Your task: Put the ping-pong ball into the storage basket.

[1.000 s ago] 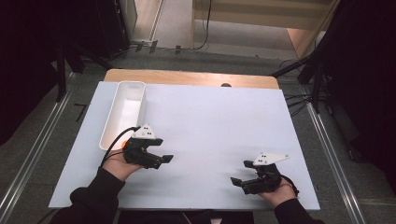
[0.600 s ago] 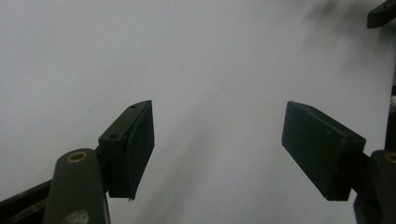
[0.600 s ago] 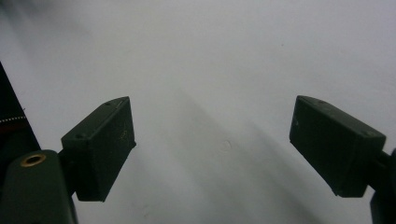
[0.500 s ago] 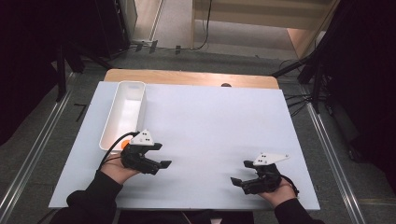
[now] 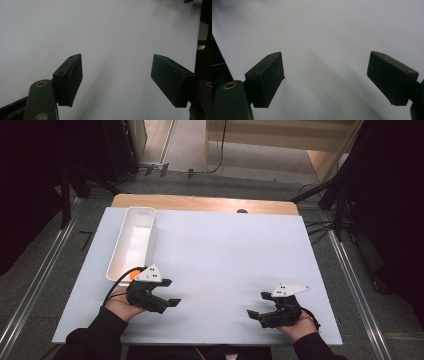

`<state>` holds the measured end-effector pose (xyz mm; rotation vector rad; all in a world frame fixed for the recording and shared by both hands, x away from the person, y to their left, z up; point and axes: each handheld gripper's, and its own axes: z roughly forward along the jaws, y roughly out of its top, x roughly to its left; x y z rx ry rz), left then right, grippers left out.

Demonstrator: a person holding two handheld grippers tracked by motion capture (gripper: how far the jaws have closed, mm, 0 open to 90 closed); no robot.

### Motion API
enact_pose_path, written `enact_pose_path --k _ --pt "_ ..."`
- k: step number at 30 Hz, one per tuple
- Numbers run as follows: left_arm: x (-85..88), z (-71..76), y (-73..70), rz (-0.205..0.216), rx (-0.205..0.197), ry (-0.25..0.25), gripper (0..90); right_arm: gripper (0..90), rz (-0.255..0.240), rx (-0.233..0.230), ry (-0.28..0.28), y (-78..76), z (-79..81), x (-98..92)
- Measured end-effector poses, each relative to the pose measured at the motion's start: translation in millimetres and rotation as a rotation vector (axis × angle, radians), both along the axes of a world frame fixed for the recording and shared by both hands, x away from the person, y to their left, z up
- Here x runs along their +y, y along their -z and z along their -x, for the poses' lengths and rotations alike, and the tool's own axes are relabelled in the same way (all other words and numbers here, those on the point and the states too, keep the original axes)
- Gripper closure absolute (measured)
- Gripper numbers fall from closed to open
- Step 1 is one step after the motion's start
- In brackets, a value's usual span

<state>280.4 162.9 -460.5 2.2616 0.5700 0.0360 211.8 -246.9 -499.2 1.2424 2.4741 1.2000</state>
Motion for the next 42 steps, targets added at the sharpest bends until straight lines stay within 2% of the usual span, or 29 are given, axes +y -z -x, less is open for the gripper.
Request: enact_pose_path --k 5,6,10,17,34,42 --pt "3.7 1.8 2.7 -0.003 0.011 0.0 25.9 12.7 0.003 0.0 0.0 0.4 -0.3 0.0" --pt "4.4 2.5 3.4 0.002 0.019 0.003 22.8 12.7 0.001 0.001 0.001 0.3 -0.3 0.2" --pt "6.9 4.4 4.8 -0.014 0.012 0.016 22.7 12.7 0.002 0.001 -0.001 0.6 -0.4 0.1" --pt "11.9 6.6 8.8 -0.019 0.041 0.018 22.7 12.7 0.003 -0.001 -0.002 0.7 -0.4 0.1" --pt "24.5 11.8 12.0 -0.058 0.018 0.034 22.8 12.7 0.01 -0.004 -0.002 0.5 0.0 0.2" --pt "25.4 12.6 12.8 -0.056 0.019 0.033 22.8 12.7 0.01 -0.006 -0.001 0.5 0.1 0.5"
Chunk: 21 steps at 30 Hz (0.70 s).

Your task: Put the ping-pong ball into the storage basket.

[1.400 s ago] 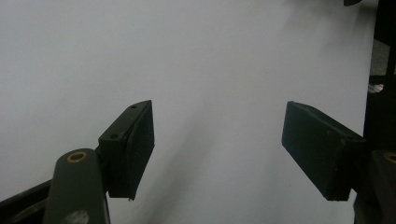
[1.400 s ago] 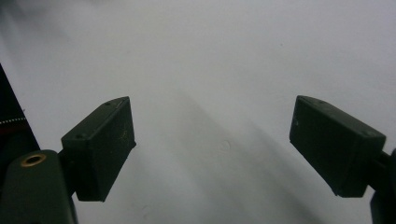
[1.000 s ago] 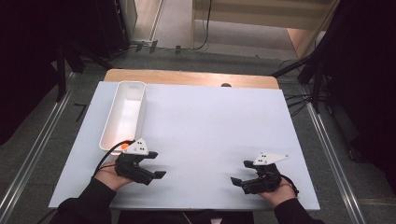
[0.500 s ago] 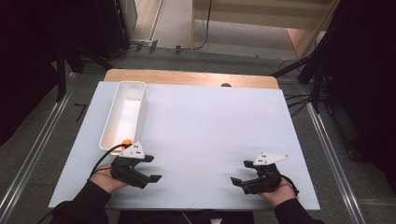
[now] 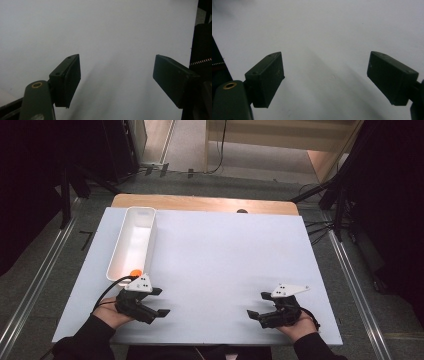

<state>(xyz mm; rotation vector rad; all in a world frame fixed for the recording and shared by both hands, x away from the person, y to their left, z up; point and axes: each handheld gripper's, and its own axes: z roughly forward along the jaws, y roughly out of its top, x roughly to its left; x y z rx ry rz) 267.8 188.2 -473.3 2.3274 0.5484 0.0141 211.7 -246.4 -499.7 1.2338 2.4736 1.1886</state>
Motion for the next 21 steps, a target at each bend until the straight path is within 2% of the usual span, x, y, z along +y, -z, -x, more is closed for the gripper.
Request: enact_pose_path --k 21 --pt "-1.0 0.5 0.3 -0.005 0.006 0.015 22.8 12.7 0.0 -0.003 -0.002 -0.1 0.3 0.2"
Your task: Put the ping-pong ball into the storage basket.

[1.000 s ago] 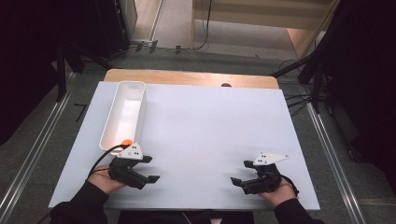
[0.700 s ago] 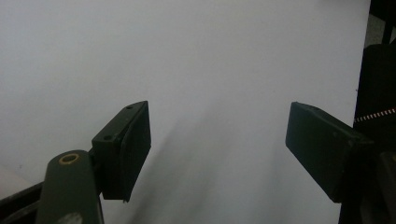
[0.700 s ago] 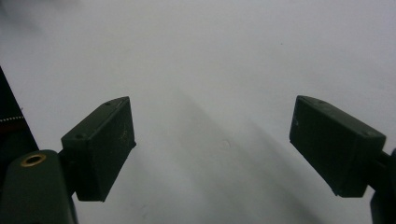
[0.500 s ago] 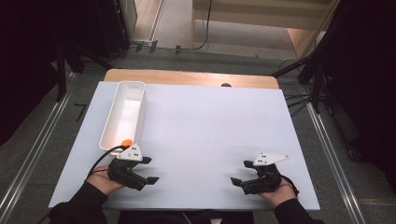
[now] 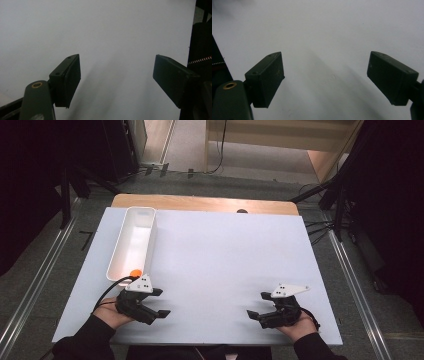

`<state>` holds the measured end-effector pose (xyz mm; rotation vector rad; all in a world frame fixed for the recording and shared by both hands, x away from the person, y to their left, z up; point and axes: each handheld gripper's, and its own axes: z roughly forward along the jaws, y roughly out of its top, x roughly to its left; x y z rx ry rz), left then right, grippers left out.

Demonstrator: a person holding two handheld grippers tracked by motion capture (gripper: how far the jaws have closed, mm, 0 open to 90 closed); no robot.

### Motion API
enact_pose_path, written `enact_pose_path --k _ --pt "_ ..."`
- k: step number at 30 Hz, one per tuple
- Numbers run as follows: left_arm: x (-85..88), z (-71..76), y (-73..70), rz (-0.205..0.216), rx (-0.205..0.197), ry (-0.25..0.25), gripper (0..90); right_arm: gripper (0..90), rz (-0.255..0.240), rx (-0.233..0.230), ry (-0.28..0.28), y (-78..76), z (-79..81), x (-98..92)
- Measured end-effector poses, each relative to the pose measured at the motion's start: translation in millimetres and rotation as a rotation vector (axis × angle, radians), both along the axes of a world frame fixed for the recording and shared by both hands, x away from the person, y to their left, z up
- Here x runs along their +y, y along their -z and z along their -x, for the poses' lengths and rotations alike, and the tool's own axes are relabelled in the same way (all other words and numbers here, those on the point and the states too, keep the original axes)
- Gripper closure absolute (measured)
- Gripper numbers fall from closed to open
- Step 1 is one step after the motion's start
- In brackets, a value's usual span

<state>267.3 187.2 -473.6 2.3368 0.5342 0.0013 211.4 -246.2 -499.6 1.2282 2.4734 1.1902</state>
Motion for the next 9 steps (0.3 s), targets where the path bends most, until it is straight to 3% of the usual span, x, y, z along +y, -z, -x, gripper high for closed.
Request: enact_pose_path --k 9 --pt "-0.9 0.4 0.8 -0.005 0.005 0.012 22.8 12.6 -0.005 -0.001 -0.008 0.9 -0.7 -1.8"
